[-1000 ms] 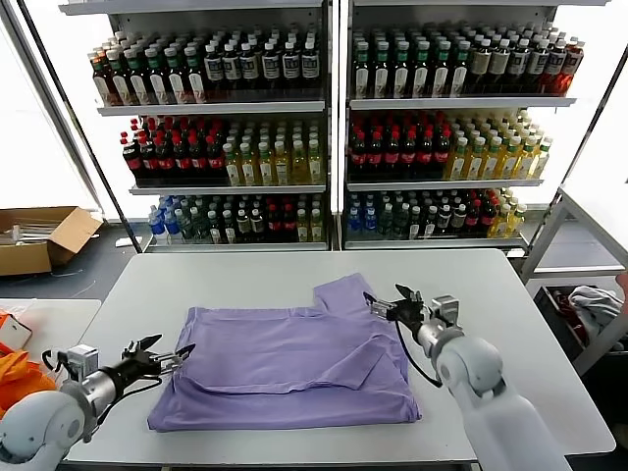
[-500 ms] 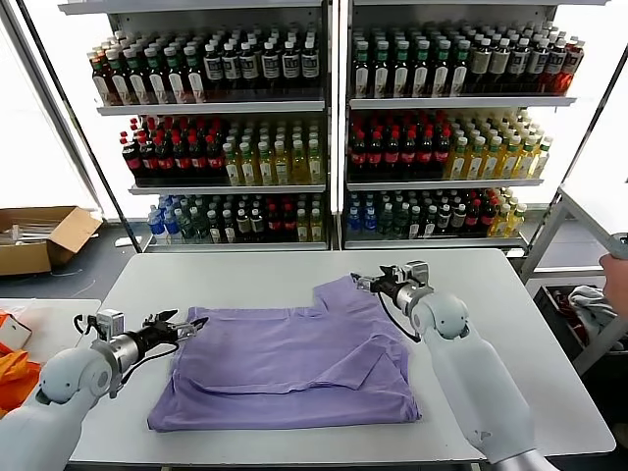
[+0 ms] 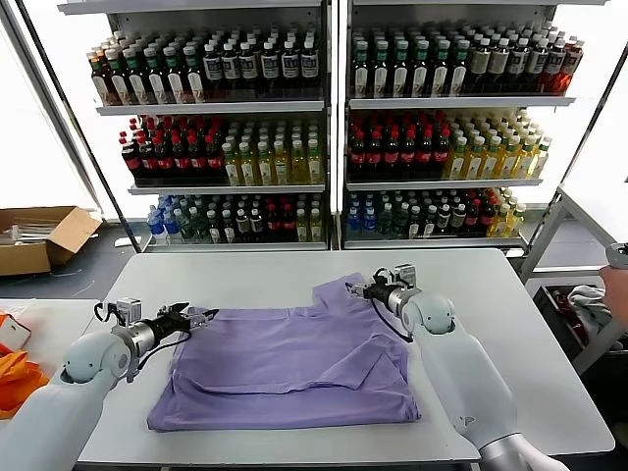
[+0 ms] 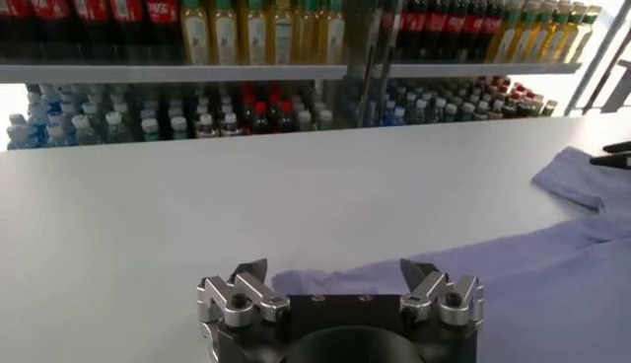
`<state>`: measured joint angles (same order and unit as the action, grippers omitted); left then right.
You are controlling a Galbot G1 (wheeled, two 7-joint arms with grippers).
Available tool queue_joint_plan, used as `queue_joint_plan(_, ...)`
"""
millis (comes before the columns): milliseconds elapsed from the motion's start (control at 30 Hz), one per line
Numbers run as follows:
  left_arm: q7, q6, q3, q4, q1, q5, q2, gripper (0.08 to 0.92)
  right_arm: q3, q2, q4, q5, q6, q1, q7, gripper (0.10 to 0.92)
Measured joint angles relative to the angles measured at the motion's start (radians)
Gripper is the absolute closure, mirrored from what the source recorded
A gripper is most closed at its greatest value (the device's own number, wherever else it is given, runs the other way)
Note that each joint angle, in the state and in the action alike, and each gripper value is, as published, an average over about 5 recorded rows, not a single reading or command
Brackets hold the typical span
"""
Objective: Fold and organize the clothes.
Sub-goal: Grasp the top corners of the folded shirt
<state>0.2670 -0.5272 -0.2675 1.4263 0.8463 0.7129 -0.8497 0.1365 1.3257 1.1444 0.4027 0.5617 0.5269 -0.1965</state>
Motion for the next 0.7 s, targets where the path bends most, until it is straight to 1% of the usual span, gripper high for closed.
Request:
queue_joint_plan(100,-0.001,-0.002,0.005,-0.003,-0.002,0.003,-0.003,0.177,-0.007,0.005,-0.012,-0.003,-0.003,-0.005,-0.001,0.268)
queue_joint_plan(267,-0.001,-0.006,0.007,-0.006,0.0,0.012,0.0,0.201,-0.013,0.012,-0.031,-0.006,-0.008,-0.01,-0.001,0.414)
queue_joint_plan(367,0.0,-0.006,0.007,-0.007,0.005,0.018,0.001,0.269,-0.017,0.011,-0.035,-0.005,-0.01,-0.009,-0.002,0.5)
queue_joint_plan(700,0.004,0.004,0.008,-0.025,0.009,0.028,-0.01,0.563,-0.024,0.013,-0.018,0.017,-0.01,-0.004,0.006,0.786)
